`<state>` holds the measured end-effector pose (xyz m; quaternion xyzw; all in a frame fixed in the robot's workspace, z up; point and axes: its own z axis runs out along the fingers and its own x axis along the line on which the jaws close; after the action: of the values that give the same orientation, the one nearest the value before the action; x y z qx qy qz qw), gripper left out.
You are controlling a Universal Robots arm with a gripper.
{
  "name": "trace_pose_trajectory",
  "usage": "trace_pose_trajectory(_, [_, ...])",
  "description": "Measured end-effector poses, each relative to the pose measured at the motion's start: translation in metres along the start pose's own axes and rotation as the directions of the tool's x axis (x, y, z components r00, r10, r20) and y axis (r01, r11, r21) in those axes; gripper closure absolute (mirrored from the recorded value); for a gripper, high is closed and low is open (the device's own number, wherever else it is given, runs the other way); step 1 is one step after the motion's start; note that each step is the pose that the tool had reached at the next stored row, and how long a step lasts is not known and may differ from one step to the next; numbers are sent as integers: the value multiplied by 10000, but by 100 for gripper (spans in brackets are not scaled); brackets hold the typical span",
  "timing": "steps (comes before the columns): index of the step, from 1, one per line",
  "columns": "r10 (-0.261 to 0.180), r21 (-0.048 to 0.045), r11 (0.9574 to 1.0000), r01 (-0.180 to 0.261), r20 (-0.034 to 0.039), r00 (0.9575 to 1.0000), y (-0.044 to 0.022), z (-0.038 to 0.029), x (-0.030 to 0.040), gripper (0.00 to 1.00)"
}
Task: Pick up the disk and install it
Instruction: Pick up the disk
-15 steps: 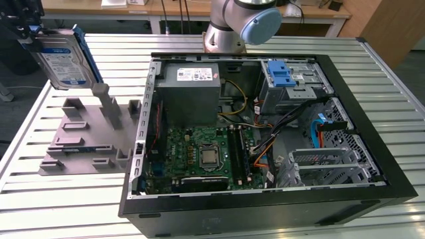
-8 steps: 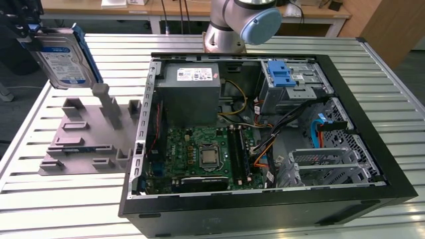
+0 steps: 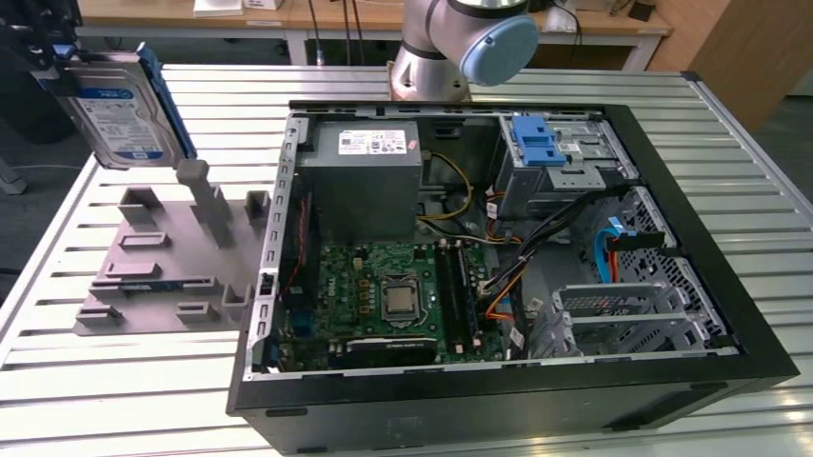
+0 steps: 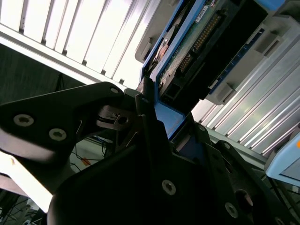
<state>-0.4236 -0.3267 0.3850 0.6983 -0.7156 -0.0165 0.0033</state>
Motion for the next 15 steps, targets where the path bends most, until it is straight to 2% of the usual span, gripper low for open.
trace_pose_trajectory(15, [0, 0, 10000, 0, 0, 10000, 1, -34, -1, 64])
